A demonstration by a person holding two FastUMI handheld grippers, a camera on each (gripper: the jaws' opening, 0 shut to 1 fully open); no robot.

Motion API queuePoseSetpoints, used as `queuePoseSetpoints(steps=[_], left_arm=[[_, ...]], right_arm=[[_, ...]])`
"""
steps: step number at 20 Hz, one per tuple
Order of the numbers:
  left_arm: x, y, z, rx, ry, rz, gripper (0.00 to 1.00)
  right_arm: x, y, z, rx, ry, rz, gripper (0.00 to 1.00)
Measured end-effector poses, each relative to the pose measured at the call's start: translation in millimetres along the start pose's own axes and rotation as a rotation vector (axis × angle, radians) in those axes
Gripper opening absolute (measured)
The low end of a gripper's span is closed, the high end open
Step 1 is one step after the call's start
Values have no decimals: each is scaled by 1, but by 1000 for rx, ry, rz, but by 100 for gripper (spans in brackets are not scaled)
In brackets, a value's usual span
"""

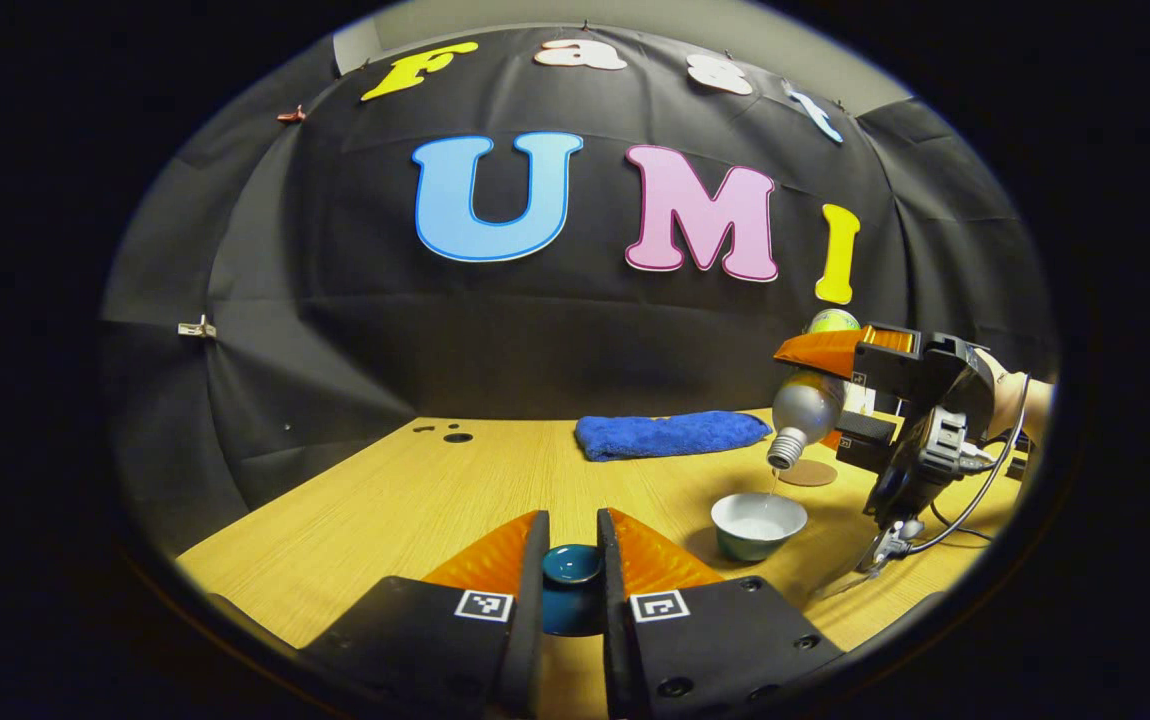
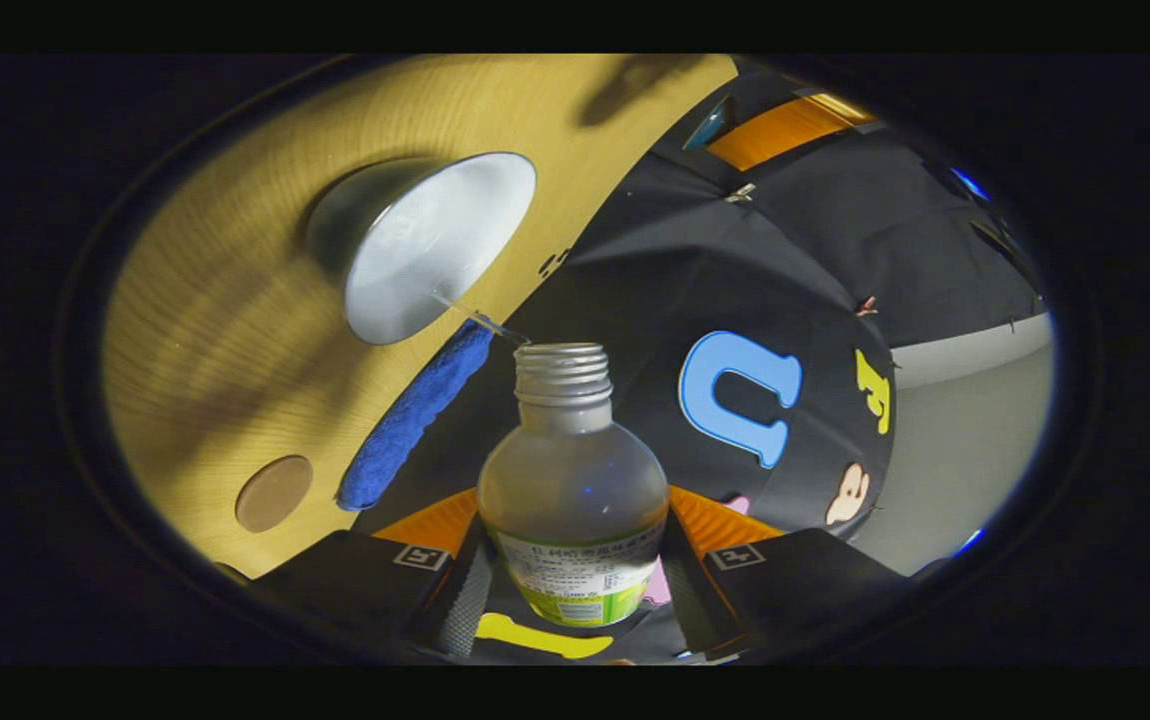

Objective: Open the teacup lid with one hand, grasp the water bottle and pour water into the teacup with the other hand; after pouring, place the water bottle on the coaster and then close the teacup lid.

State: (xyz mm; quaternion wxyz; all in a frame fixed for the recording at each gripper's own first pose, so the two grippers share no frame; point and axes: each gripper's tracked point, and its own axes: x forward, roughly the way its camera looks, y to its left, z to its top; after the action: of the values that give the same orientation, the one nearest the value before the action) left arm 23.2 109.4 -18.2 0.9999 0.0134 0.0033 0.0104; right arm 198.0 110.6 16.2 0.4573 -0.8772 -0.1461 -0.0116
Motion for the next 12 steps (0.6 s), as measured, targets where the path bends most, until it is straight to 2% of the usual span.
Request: queuePoseSetpoints(steps=[12], left_arm=[[-4,2,-1,6,-3,9,29]], right_arm=[[0,0,-1,-18,-17,8,78]])
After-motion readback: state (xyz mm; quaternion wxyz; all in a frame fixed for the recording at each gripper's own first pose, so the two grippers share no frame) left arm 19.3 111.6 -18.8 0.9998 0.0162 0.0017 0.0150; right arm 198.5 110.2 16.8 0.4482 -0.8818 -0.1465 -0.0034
